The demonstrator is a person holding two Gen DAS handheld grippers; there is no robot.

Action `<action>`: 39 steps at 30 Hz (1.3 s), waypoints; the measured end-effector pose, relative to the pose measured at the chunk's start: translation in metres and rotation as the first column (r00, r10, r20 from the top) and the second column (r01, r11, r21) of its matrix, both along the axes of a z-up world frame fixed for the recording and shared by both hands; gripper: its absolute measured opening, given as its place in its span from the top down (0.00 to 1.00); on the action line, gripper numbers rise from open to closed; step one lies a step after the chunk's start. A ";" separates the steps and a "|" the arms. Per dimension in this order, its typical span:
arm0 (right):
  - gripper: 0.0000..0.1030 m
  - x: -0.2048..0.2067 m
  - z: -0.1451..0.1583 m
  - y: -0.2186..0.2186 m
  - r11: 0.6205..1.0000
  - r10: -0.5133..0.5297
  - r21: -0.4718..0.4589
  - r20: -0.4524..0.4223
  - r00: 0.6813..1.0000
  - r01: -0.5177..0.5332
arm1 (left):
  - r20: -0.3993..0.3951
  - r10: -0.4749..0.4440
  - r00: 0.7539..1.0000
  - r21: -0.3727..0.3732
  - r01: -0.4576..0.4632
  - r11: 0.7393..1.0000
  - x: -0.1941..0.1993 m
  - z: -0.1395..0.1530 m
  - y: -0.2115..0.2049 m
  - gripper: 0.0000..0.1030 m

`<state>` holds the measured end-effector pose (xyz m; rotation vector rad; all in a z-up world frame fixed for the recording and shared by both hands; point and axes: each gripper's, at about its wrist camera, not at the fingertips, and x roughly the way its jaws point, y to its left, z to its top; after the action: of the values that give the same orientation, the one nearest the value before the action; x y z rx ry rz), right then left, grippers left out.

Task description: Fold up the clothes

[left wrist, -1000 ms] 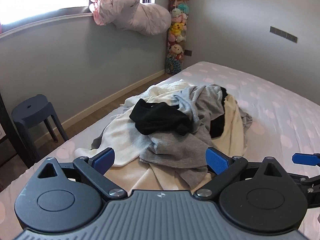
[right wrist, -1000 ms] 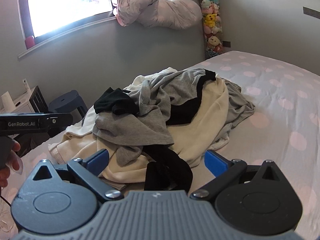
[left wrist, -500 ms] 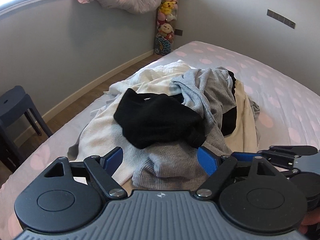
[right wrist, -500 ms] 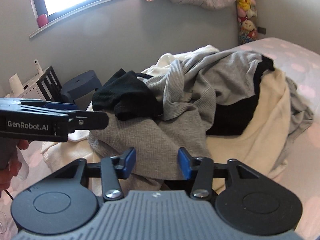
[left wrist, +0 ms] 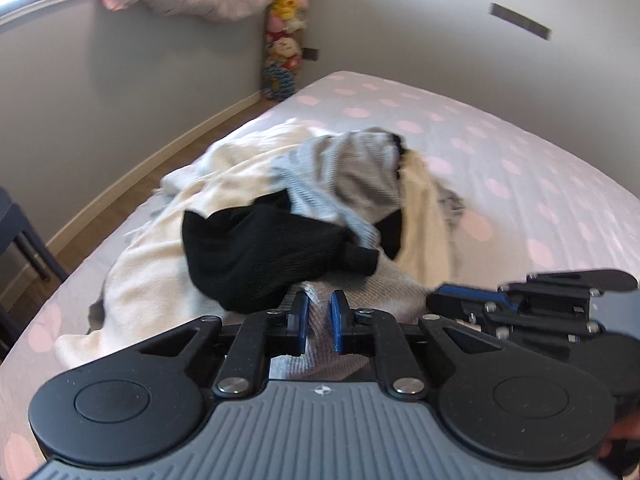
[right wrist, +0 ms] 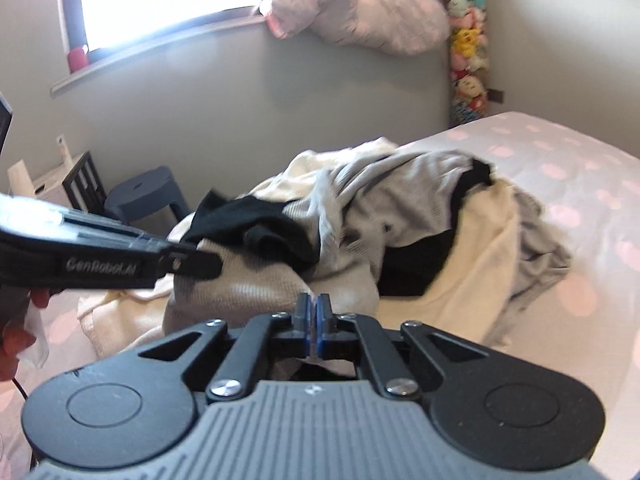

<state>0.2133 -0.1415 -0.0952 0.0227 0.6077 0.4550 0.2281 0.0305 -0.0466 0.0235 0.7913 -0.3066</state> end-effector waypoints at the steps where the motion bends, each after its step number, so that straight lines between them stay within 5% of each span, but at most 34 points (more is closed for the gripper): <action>1: 0.97 -0.007 0.006 -0.011 1.000 -0.026 0.010 0.011 1.000 0.025 | 0.006 -0.025 1.000 -0.002 0.025 1.000 -0.008 0.005 -0.007 0.93; 11: 0.97 -0.088 0.040 -0.101 0.979 -0.203 0.022 0.047 0.978 0.202 | 0.088 -0.135 0.987 0.016 0.134 0.991 -0.069 0.036 -0.055 0.93; 18: 0.97 -0.101 0.030 -0.123 0.966 -0.254 0.040 0.006 0.967 0.254 | 0.096 -0.022 0.995 0.101 0.012 0.995 -0.075 0.033 -0.029 0.51; 24: 0.90 -0.075 0.013 -0.100 0.984 -0.173 0.033 -0.056 0.983 0.175 | 0.066 0.032 0.997 0.162 -0.042 0.986 -0.055 0.021 -0.002 0.45; 26: 0.81 -0.063 0.007 -0.089 0.989 -0.141 0.031 -0.076 0.987 0.144 | 0.057 0.042 0.997 0.170 -0.052 0.984 -0.044 0.015 0.006 0.42; 28: 0.45 -0.049 0.001 -0.077 0.993 -0.106 0.034 -0.096 0.990 0.110 | 0.049 0.056 0.997 0.192 -0.065 0.979 -0.033 0.006 0.014 0.41; 30: 0.32 -0.033 -0.005 -0.065 0.996 -0.082 0.032 -0.112 0.990 0.086 | 0.041 0.069 0.997 0.220 -0.077 0.973 -0.019 -0.005 0.021 0.41; 39: 0.10 0.060 -0.035 -0.023 0.999 -0.043 -0.001 -0.178 0.983 0.044 | 0.003 0.022 1.000 0.297 -0.022 0.955 0.049 -0.053 0.020 0.40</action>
<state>0.2728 -0.1646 -0.1305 0.0796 0.7808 0.4139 0.2769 0.0501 -0.0998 0.2977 0.8314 -0.1640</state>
